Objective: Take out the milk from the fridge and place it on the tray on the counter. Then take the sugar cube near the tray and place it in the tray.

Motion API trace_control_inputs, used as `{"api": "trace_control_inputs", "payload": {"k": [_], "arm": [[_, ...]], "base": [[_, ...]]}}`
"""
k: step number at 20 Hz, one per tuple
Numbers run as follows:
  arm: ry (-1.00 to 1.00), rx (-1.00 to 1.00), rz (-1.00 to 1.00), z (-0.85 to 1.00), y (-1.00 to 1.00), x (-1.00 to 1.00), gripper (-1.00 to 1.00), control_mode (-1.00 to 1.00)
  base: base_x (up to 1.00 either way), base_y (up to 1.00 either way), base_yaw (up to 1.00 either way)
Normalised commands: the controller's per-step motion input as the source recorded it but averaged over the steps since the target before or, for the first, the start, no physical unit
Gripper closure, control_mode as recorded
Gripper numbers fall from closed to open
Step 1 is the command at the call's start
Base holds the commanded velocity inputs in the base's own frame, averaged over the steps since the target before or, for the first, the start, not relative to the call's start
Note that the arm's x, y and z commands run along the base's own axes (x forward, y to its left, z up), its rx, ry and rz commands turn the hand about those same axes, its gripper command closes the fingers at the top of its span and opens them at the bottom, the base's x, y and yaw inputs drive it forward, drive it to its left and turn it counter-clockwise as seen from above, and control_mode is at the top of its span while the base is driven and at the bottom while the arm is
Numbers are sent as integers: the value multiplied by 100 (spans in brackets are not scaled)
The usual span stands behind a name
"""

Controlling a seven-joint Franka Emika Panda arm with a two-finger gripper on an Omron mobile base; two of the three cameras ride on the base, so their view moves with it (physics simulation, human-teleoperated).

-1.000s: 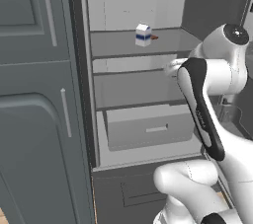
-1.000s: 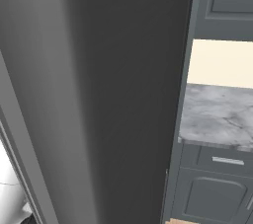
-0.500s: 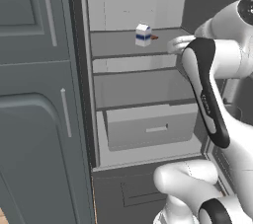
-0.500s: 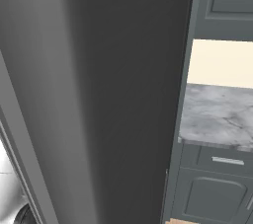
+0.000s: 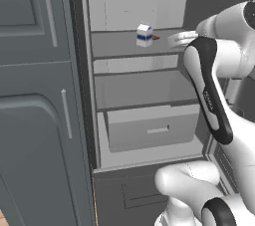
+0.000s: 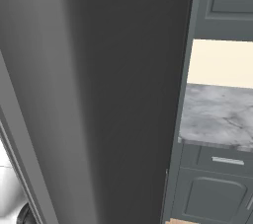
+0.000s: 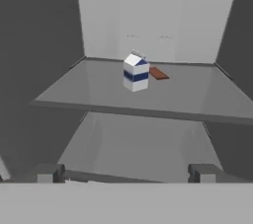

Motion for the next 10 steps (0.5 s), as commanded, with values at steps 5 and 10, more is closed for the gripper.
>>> {"api": "trace_control_inputs", "payload": {"k": [5, 10], "arm": [[0, 0, 5, 0, 0, 45, -100, -100], [0, 0, 7, 0, 0, 49, -100, -100]], "base": [[0, 0, 0], [0, 0, 0]]}}
